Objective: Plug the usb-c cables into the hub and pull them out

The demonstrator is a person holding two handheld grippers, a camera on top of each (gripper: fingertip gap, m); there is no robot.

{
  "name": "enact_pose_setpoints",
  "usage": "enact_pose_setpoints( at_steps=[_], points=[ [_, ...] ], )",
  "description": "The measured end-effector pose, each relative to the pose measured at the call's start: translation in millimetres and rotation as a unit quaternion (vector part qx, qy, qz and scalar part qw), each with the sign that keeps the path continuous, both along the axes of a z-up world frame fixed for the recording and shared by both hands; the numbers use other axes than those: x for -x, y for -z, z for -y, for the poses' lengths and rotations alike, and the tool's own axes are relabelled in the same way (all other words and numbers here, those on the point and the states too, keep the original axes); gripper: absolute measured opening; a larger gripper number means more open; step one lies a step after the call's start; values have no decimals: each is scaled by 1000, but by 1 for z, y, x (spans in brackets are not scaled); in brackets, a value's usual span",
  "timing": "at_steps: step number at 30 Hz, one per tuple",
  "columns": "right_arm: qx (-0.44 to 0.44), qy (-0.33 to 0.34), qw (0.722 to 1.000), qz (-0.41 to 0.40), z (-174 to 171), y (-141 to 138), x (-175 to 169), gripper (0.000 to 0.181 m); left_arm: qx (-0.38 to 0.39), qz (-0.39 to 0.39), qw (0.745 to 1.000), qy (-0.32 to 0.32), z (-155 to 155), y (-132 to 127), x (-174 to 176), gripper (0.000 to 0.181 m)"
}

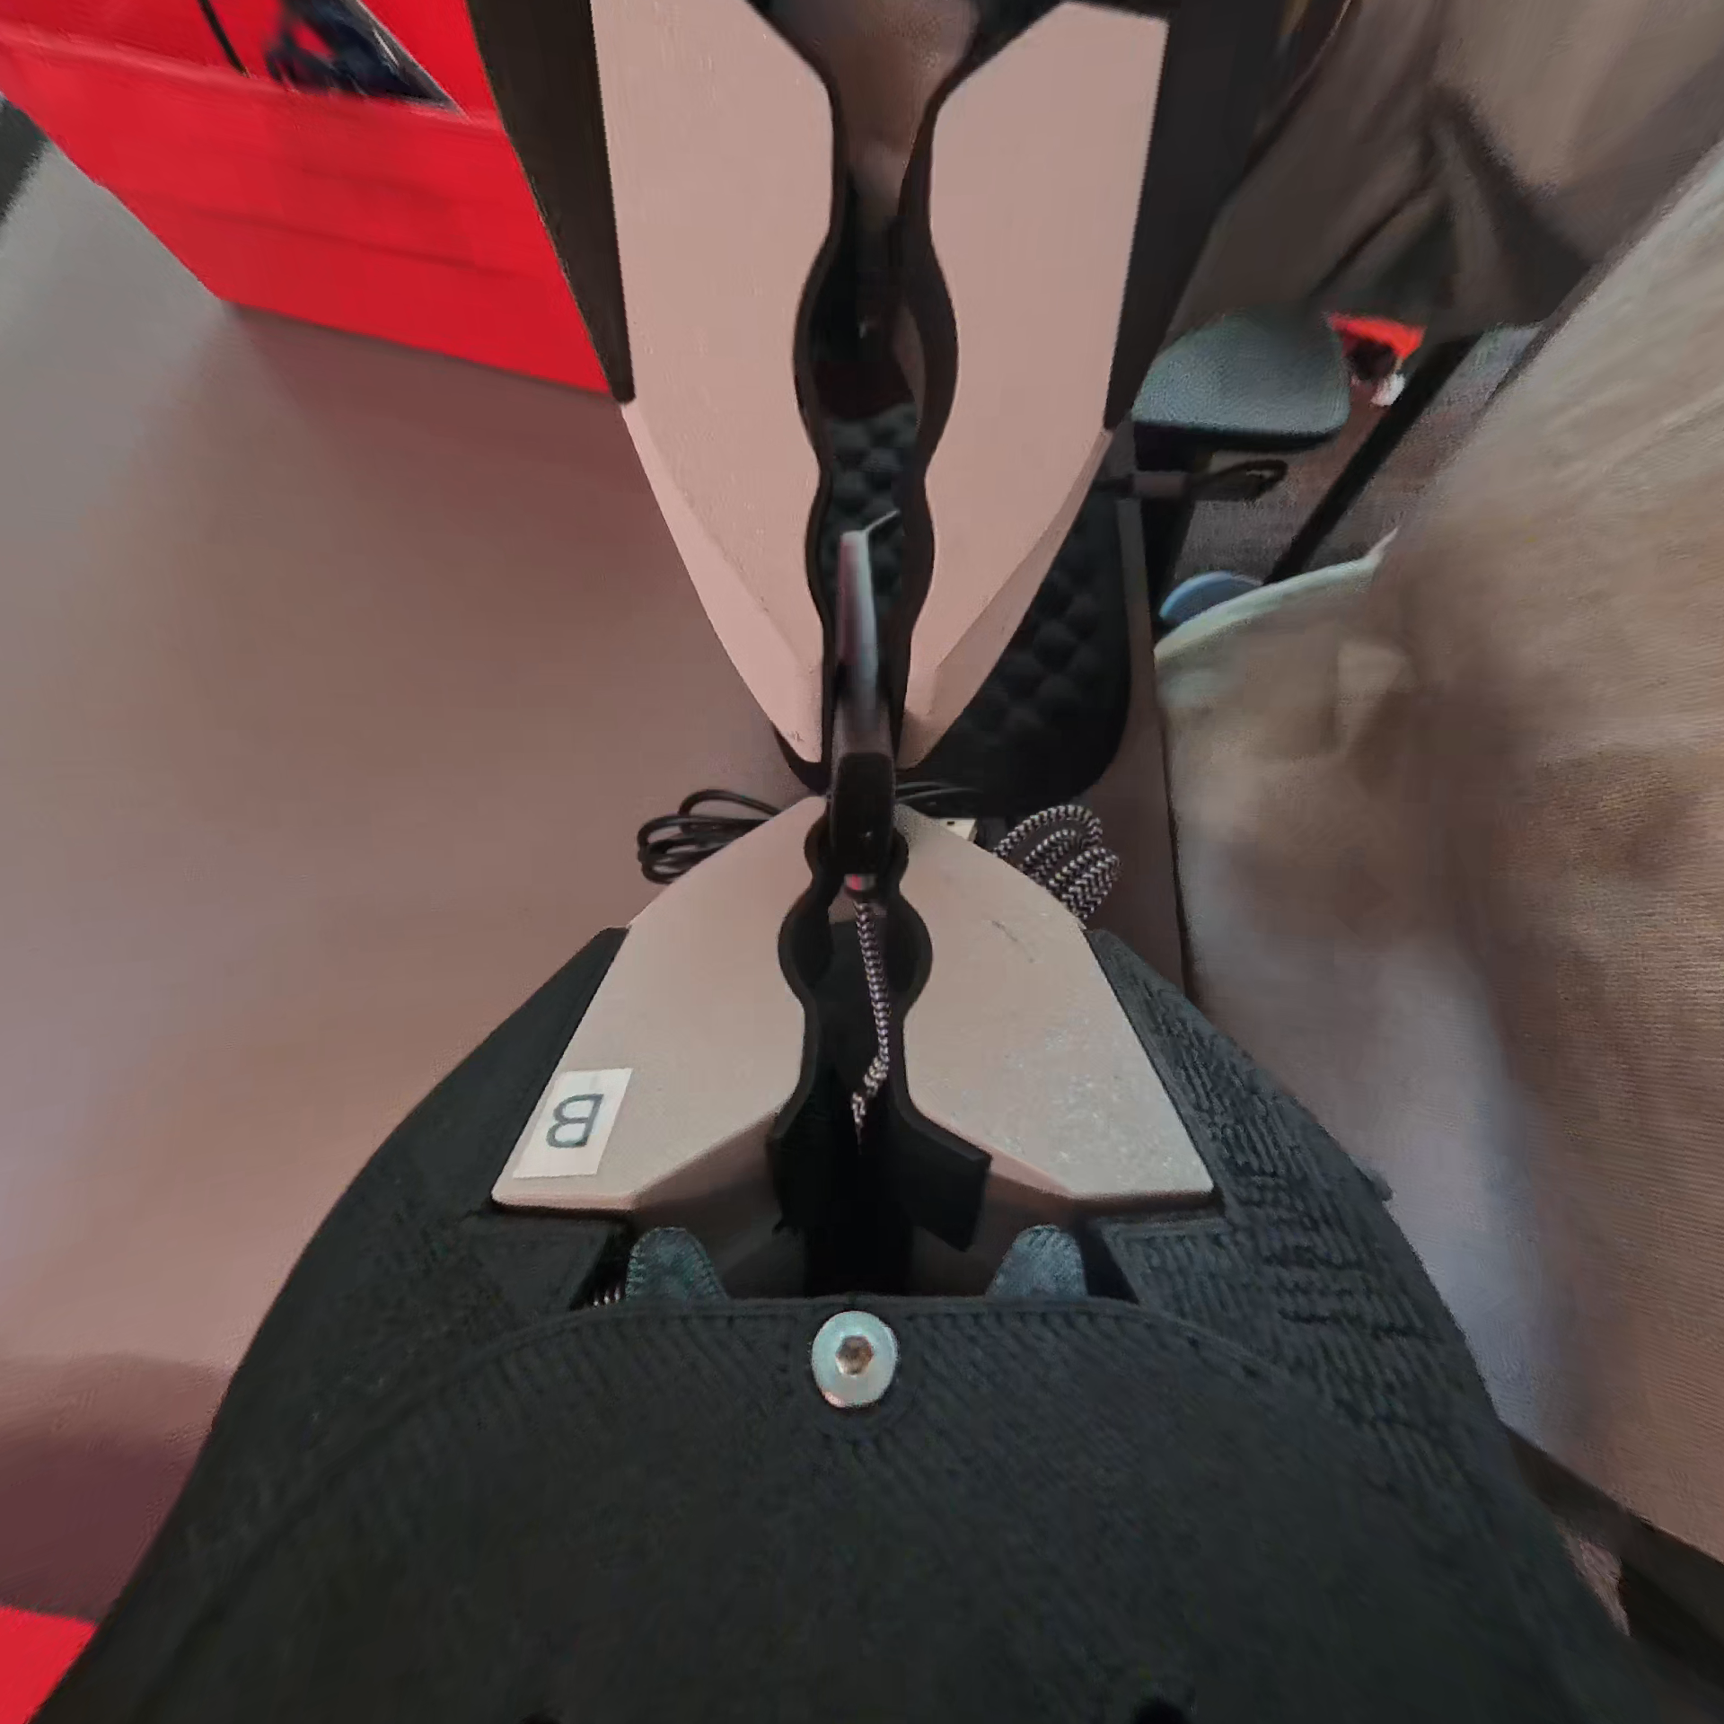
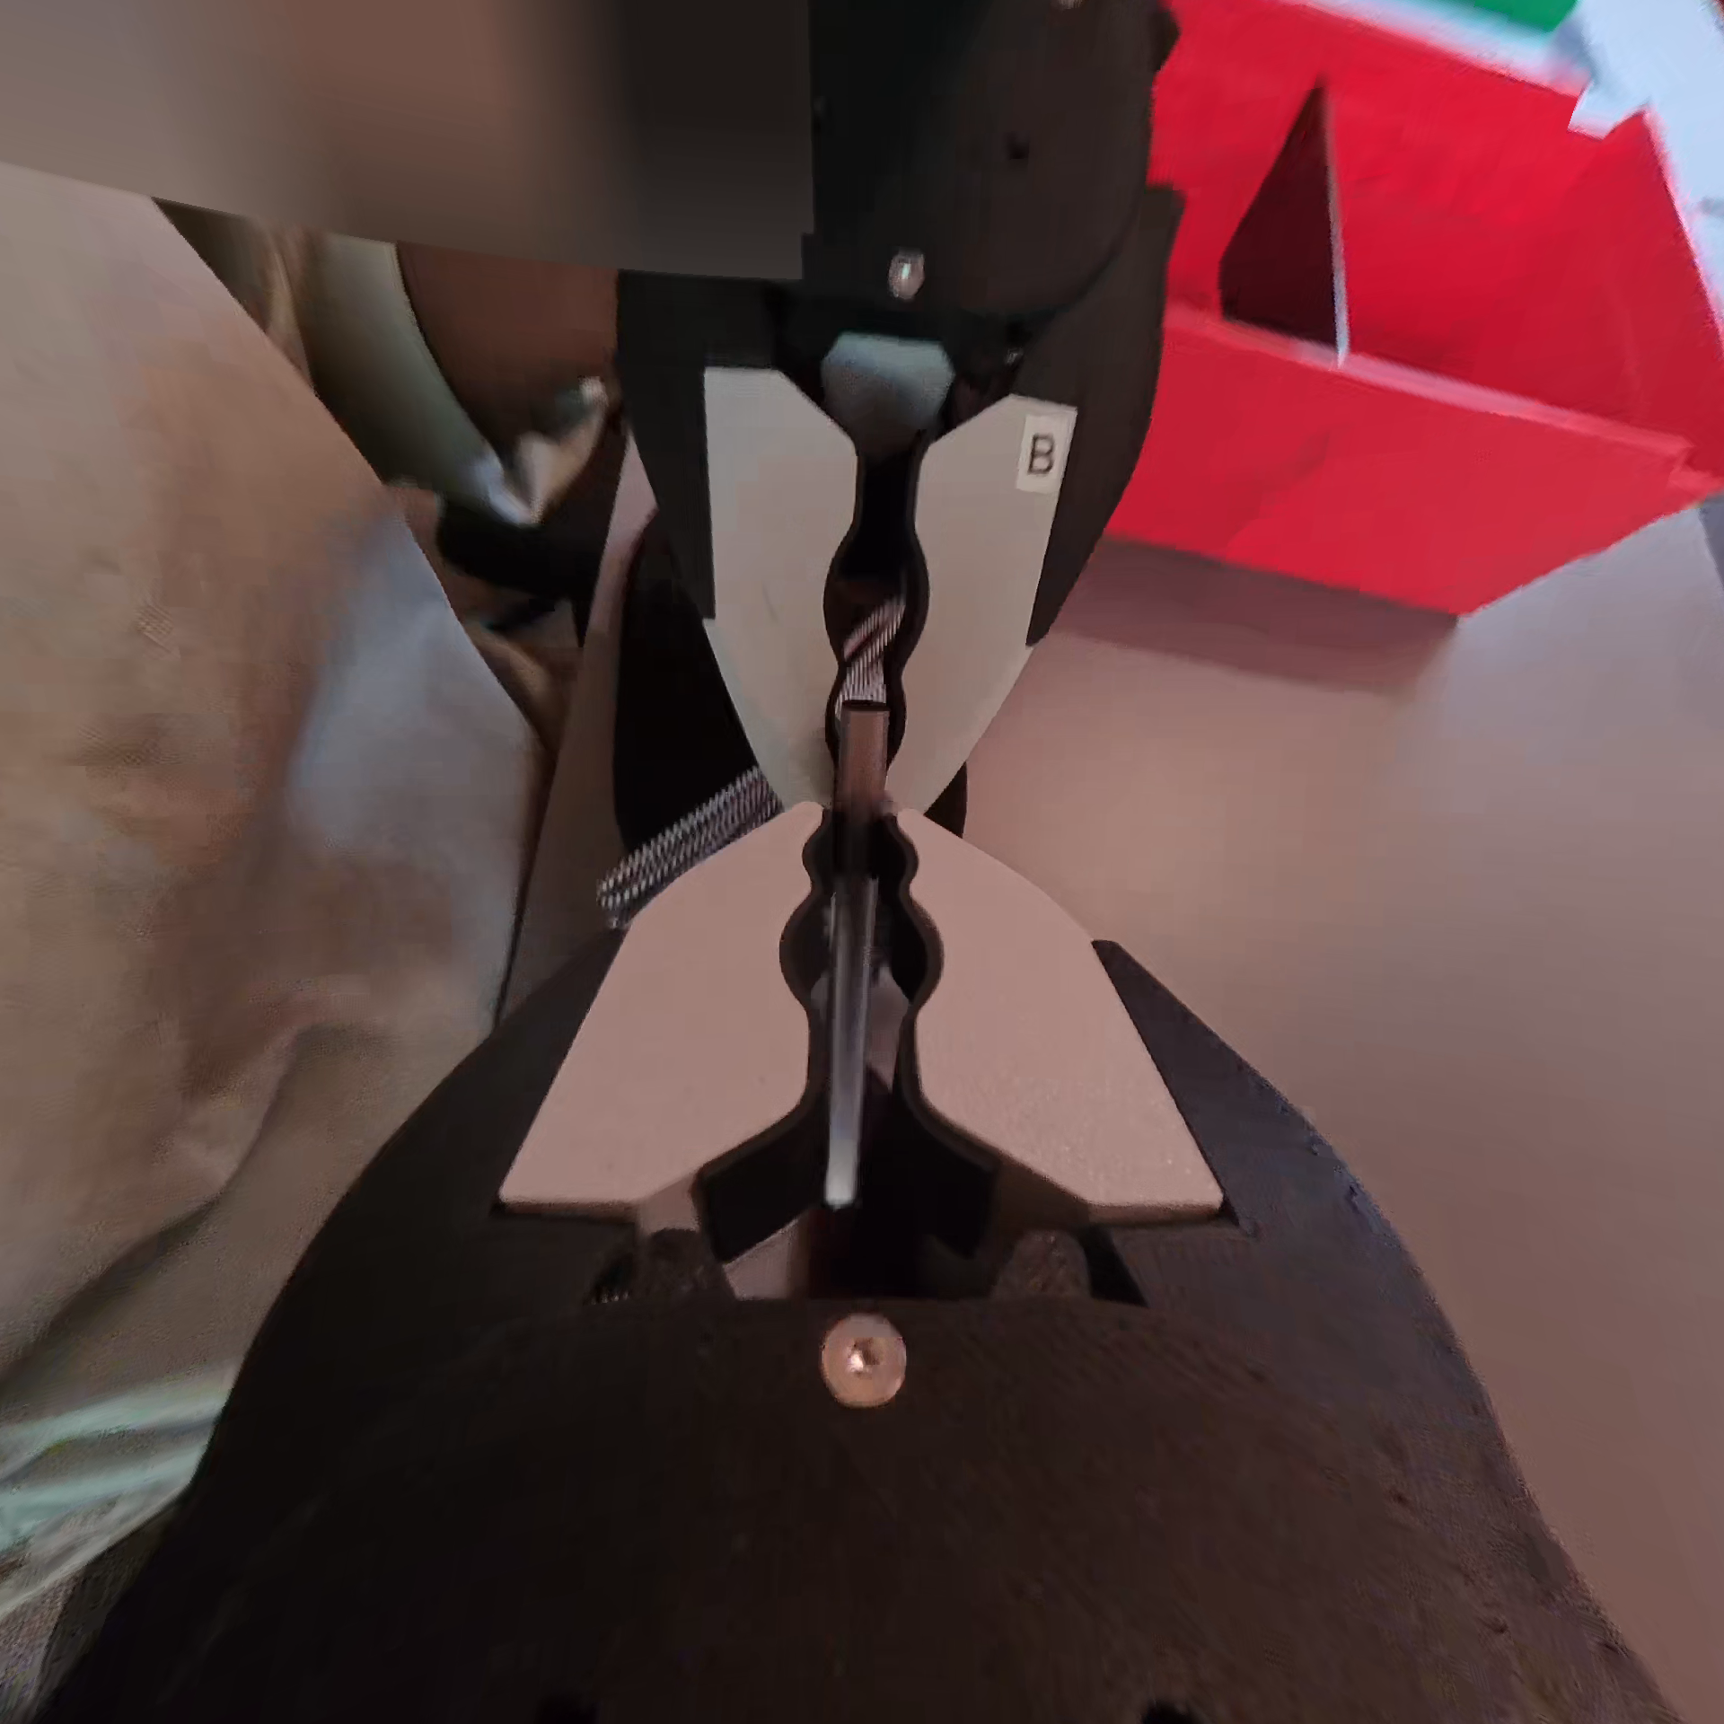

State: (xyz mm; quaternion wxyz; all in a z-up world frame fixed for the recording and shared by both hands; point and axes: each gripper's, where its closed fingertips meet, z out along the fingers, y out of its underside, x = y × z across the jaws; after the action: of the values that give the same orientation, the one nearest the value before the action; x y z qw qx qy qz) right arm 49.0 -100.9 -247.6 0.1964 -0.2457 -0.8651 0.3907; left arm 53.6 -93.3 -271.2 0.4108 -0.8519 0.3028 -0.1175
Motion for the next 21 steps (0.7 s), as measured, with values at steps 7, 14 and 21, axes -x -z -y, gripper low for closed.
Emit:
enact_pose_setpoints(
  at_steps=[7, 14, 21],
  points=[
    [-105, 36, 992, 61, -16, 39, 5, 7, 74, -72, 995, -18, -12, 35, 8, 1],
    [125, 32, 991, 35, -16, 15, 9, 10, -6, 85, 996, -29, -14, 9, 6, 4],
    [223, 45, 973, 27, -32, 4, 10, 8, -43, 99, 993, -42, -14, 6, 15, 17]
  ],
)
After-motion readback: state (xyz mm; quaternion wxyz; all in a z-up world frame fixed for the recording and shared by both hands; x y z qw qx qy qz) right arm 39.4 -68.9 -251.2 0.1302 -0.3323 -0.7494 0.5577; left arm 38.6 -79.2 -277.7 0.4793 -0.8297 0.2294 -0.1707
